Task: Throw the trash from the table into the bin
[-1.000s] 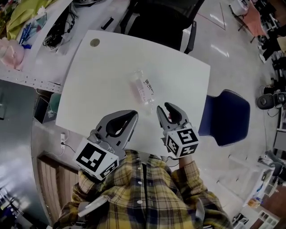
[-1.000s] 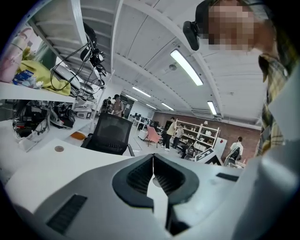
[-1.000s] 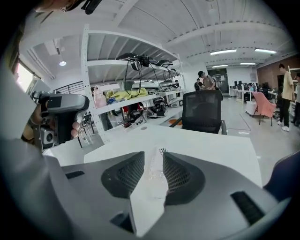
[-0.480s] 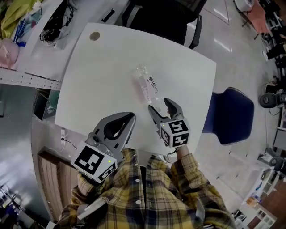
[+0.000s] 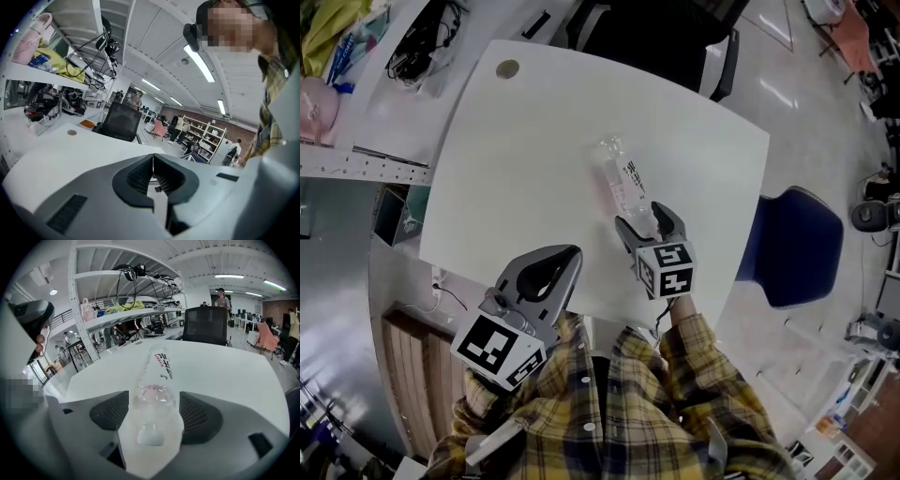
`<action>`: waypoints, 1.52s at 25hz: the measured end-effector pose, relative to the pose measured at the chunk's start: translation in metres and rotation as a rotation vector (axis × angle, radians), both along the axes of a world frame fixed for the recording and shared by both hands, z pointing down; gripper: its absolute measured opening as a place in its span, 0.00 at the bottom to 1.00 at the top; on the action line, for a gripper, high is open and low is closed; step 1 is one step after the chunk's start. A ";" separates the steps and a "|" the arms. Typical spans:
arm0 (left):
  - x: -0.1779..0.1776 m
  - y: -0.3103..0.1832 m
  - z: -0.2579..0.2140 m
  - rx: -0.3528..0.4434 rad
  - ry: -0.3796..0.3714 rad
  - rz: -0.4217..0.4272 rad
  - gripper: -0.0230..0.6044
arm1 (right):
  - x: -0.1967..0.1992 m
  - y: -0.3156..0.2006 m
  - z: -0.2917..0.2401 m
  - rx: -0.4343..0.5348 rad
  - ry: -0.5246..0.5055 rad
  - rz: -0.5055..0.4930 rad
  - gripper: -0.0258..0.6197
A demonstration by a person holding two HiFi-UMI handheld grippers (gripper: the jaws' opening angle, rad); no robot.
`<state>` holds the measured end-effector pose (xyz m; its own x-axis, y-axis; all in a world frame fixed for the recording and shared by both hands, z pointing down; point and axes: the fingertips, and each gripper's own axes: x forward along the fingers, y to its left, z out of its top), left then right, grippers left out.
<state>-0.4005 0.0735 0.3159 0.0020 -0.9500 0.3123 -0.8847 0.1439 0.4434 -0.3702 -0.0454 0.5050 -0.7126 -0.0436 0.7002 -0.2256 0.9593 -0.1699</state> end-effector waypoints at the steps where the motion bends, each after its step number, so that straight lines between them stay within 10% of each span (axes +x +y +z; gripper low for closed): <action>1: 0.000 0.001 0.001 -0.001 0.001 -0.001 0.05 | -0.001 0.000 0.002 -0.002 0.003 0.003 0.53; 17: -0.008 0.000 -0.008 0.053 0.007 0.054 0.05 | -0.002 0.002 -0.002 -0.010 0.022 0.075 0.49; 38: 0.049 -0.056 -0.043 0.173 0.013 0.443 0.05 | 0.060 -0.005 -0.084 0.022 -0.109 0.366 0.49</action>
<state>-0.3519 0.0177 0.2733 0.4221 -0.8946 0.1467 -0.8381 -0.3234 0.4393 -0.3103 -0.0504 0.4214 -0.7172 -0.3230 0.6175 -0.5356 0.8224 -0.1919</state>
